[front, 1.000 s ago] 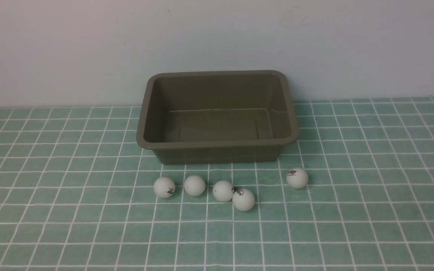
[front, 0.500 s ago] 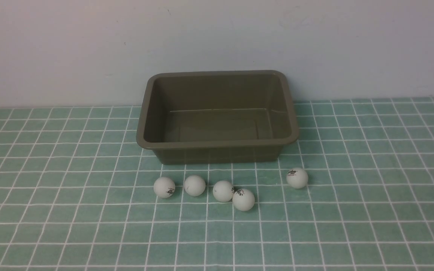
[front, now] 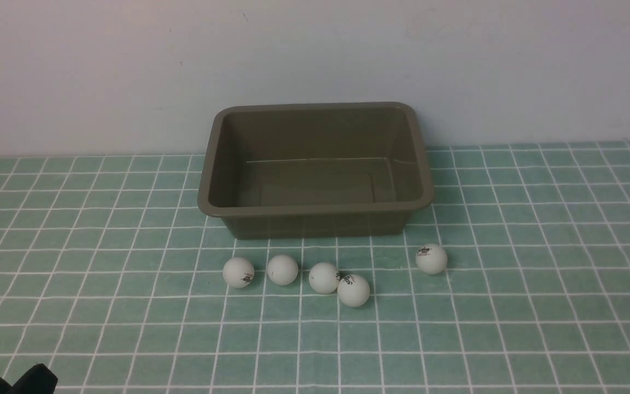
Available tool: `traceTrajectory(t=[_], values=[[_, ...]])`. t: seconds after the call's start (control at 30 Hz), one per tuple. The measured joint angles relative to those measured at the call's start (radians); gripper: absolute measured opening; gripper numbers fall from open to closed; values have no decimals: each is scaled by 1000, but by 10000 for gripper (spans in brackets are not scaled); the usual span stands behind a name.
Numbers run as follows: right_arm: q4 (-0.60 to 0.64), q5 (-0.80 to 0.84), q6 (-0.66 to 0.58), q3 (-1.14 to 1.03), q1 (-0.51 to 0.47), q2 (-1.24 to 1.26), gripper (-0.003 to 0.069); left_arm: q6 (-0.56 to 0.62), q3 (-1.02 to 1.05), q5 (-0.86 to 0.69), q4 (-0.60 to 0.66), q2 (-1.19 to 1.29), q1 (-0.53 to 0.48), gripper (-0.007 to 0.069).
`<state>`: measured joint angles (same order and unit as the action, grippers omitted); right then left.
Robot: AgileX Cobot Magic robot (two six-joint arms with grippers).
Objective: Put the table tennis balls in the box on the green coffee tablecloth.
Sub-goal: 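Reach for and grasp a ping pong ball on the table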
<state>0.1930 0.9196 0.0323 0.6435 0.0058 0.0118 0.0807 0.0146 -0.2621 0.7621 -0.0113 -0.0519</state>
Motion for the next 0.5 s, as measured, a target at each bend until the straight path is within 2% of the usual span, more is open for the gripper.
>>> traceTrajectory(t=[0.17,0.4,0.5], values=[[54,8,-32,0,0,0,336,119,-112,-81,34,0,0,395],[222,12,-206,0,0,-22,336,303,-287,-269,54,36,0,395],[342,18,-330,0,0,-53,336,371,-339,-329,48,70,0,395]])
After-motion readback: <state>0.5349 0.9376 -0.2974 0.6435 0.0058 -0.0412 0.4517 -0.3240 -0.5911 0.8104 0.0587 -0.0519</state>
